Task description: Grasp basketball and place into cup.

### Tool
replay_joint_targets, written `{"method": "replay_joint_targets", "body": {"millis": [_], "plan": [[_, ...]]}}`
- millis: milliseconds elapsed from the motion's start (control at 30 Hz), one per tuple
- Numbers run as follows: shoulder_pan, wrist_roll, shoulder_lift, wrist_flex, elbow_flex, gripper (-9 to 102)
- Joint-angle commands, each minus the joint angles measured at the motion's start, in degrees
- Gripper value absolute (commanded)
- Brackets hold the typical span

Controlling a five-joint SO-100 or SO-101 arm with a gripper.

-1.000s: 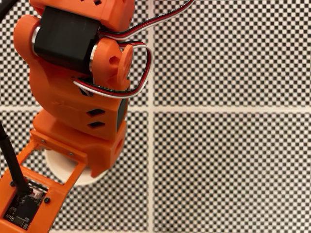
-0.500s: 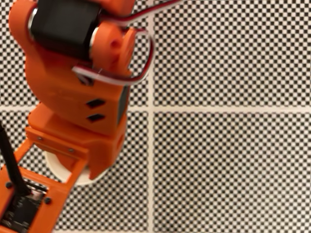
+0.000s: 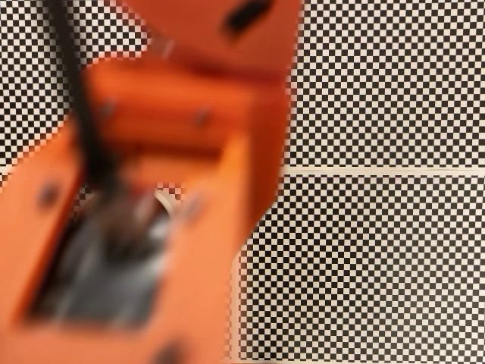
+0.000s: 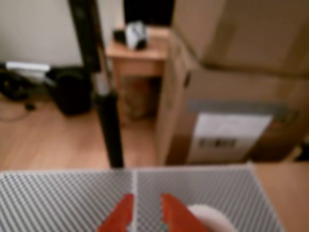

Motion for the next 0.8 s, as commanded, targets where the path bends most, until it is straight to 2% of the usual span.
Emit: {"method": "replay_joint_targets", "body": {"millis": [0,433,767], "plan": [[-0.7,-2.6,8.1,-4.5,6.9,0],[-5.6,-8.4,29.5,-26.1,34.2,0],[-7.0,-9.5,39.6,-29.4,45.9,0]]}}
